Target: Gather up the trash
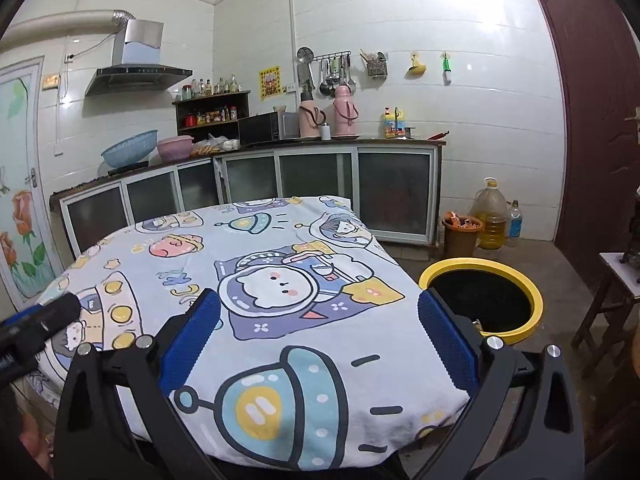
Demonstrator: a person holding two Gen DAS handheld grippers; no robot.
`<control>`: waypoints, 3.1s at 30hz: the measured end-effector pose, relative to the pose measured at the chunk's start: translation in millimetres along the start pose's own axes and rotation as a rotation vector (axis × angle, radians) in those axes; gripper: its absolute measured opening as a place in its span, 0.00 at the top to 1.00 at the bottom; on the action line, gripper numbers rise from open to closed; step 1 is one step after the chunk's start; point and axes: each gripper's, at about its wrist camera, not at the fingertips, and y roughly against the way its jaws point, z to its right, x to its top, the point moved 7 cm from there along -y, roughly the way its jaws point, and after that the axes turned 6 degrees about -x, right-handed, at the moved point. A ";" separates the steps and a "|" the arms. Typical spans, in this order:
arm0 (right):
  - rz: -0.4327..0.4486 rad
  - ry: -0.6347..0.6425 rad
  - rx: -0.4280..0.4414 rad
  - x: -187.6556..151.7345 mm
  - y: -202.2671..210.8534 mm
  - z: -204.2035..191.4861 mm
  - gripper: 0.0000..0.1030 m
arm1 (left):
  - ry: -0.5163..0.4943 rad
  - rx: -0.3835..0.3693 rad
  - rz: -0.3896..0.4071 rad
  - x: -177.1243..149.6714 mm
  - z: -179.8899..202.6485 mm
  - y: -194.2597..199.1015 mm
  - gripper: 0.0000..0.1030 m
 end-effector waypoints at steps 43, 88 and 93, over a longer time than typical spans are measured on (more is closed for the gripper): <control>-0.033 0.004 0.031 -6.0 -7.0 -5.2 0.08 | -0.038 0.005 -0.029 -3.4 8.5 -2.1 0.08; -0.056 -0.006 0.027 -12.9 -10.4 -1.5 0.08 | -0.039 -0.025 -0.032 -5.0 8.8 -1.9 0.08; -0.055 -0.008 0.026 -12.7 -10.1 -1.7 0.08 | -0.040 -0.026 -0.032 -5.4 9.3 -2.5 0.08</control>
